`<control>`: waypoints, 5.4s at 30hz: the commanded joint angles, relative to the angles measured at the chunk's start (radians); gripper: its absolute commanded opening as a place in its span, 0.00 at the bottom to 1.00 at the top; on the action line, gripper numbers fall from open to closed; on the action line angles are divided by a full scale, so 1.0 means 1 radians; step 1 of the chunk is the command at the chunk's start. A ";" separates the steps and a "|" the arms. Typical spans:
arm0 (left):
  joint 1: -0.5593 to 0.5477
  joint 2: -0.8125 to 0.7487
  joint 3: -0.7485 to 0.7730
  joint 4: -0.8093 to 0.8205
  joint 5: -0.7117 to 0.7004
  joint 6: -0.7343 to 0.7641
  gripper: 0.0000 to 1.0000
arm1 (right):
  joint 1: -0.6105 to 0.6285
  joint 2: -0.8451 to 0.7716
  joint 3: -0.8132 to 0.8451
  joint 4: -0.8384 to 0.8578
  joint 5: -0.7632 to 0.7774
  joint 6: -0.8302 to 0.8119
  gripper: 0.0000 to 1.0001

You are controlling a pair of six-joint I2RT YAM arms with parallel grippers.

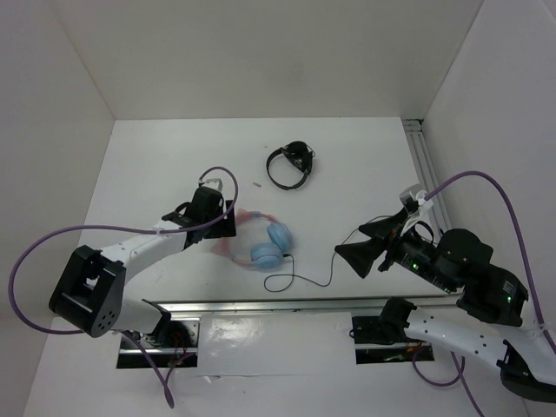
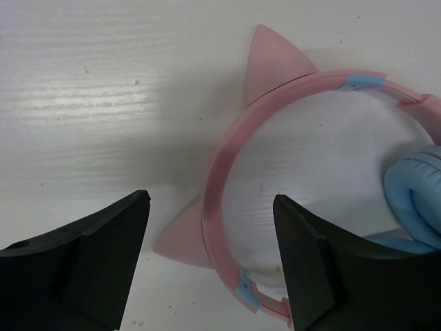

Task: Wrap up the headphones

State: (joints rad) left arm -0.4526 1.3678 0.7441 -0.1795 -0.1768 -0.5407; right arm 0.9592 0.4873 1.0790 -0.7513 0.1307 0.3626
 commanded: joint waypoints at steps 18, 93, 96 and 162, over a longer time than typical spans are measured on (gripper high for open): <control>-0.037 0.212 0.035 -0.043 -0.067 -0.076 0.88 | -0.077 -0.072 0.042 0.030 -0.086 -0.007 0.99; 0.117 -0.345 0.945 -0.982 -0.069 -0.146 0.00 | -0.017 0.747 -0.527 1.682 -0.166 -0.396 0.79; 0.117 -0.358 0.945 -0.960 -0.060 -0.168 0.00 | -0.017 0.774 -0.527 1.724 -0.166 -0.375 0.32; 0.052 -0.180 0.707 -0.965 -0.681 -0.627 0.00 | 0.512 0.766 0.008 0.414 0.475 -0.188 0.00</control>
State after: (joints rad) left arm -0.3702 1.1912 1.4689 -1.0916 -0.7296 -1.1248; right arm 1.4284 1.2678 0.9417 0.0608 0.5468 0.2272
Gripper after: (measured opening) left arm 0.273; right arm 0.008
